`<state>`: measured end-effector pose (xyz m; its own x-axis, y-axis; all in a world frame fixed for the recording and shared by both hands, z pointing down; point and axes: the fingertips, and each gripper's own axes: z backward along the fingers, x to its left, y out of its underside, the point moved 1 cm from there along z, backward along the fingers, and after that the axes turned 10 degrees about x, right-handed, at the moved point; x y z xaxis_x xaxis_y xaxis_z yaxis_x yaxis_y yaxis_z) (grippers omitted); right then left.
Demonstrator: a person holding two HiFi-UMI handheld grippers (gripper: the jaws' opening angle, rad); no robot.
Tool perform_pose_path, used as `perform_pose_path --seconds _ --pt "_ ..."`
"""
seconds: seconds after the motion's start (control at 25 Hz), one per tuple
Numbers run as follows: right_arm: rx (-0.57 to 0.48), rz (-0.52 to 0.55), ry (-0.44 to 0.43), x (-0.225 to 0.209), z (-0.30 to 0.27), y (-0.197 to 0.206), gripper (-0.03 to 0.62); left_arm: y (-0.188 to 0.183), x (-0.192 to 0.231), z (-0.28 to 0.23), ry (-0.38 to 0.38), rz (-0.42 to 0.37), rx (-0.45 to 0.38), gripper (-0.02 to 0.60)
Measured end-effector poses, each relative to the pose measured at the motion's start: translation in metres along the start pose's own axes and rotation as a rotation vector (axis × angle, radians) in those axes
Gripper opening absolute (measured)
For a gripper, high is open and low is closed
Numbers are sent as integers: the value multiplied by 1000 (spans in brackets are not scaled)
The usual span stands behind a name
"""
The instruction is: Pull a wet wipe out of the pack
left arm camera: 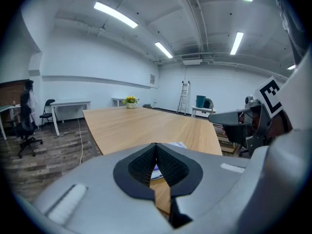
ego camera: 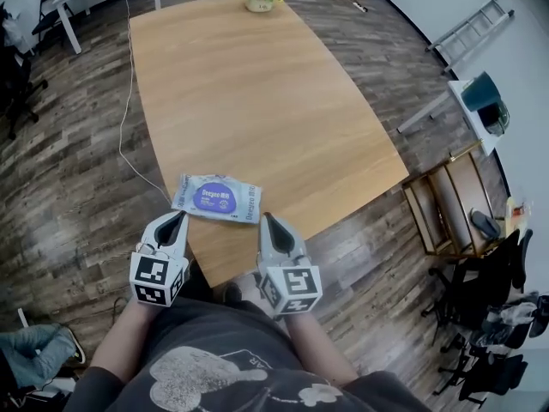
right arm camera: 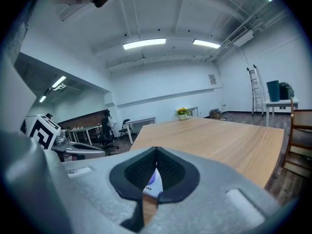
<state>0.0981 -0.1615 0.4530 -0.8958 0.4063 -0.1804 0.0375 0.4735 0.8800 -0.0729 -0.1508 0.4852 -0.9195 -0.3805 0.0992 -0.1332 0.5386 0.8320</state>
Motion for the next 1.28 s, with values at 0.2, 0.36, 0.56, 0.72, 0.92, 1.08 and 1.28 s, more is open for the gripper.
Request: perform_pose_path --seconds 0.2,0.36,0.56,0.72,0.92,1.08,1.28 --pt "27 -1 34 1 -21 -5 -11 18 18 -30 35 -5 112 18" --pt "81 7 40 3 -36 2 -10 34 22 -52 92 -6 198 18" --pt "117 20 46 6 -49 4 -11 46 28 -70 137 60 273 18" --pt "132 32 54 7 -54 3 -10 56 30 -77 152 36 331 18" --pt "166 67 48 10 -62 3 -11 61 29 -82 192 -6 392 18" --pt "282 231 -34 26 -76 19 -11 66 26 -86 217 -49 443 18" --pt "418 448 -156 48 -102 44 123 68 24 -90 251 -80 473 18"
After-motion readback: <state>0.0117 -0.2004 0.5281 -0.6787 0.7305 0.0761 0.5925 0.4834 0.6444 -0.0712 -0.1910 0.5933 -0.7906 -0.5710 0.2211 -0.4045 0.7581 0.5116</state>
